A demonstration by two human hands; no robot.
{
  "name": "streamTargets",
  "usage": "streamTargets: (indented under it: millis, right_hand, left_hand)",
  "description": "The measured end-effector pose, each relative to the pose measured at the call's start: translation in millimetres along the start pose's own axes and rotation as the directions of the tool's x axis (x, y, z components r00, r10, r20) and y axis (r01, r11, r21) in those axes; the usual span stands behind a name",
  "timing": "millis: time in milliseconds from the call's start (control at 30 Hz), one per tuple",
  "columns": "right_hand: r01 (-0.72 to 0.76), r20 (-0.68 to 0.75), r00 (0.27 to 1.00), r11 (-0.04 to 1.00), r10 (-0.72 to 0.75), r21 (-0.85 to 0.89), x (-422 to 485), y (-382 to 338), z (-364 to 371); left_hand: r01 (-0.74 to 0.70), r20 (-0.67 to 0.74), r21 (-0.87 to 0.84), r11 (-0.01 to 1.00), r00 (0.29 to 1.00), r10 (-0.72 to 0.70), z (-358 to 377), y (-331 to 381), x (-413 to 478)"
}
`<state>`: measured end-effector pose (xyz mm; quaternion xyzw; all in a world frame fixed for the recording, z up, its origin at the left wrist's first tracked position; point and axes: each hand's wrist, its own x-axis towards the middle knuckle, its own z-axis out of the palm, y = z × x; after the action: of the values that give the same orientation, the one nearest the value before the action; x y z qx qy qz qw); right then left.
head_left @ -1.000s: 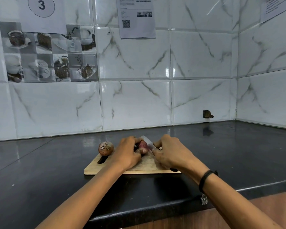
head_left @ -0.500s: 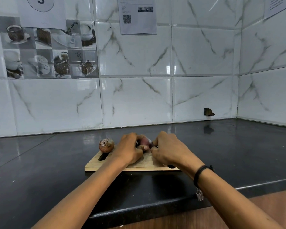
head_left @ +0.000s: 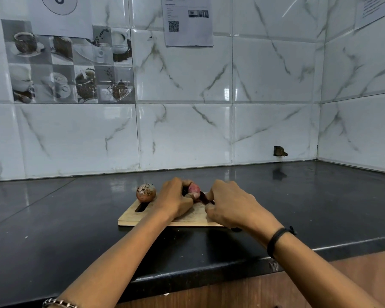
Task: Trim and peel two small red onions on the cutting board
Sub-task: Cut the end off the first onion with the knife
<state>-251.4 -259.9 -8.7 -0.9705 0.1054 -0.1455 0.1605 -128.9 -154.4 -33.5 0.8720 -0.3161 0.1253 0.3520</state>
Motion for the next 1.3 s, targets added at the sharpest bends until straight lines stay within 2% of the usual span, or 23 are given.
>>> streamTargets:
  millis: [167,467,633,867,1100,1300]
  right_hand:
    - [-0.016,-0.001,1.0,1.0,0.016,0.002,-15,7,-9]
    - [-0.002,0.005,1.0,1.0,0.002,-0.007,-34,6,-12]
    - [-0.009,-0.014,1.0,0.998,0.008,-0.062,-52,3,-17]
    - [-0.047,-0.074,0.997,0.987,0.036,-0.152,-60,2,-14]
    - [-0.175,-0.148,0.975,0.984,0.167,-0.043,-53,27,-19]
    - [-0.128,-0.175,0.977,0.992,0.123,-0.015,-53,21,-19]
  left_hand:
    - [-0.028,-0.032,0.01,1.0,0.999,0.028,-1,0,-4]
    - [0.015,-0.039,0.031,0.999,0.999,-0.014,1,3,-6]
    - [0.08,-0.08,-0.043,0.996,0.993,-0.083,2,-2,-5]
    - [0.078,-0.071,-0.094,0.993,0.994,-0.084,-3,-7,-4]
    - [0.063,-0.04,-0.161,0.985,0.997,-0.07,-5,-2,-7]
    - [0.062,-0.022,-0.206,0.977,0.997,-0.068,-5,-1,-6]
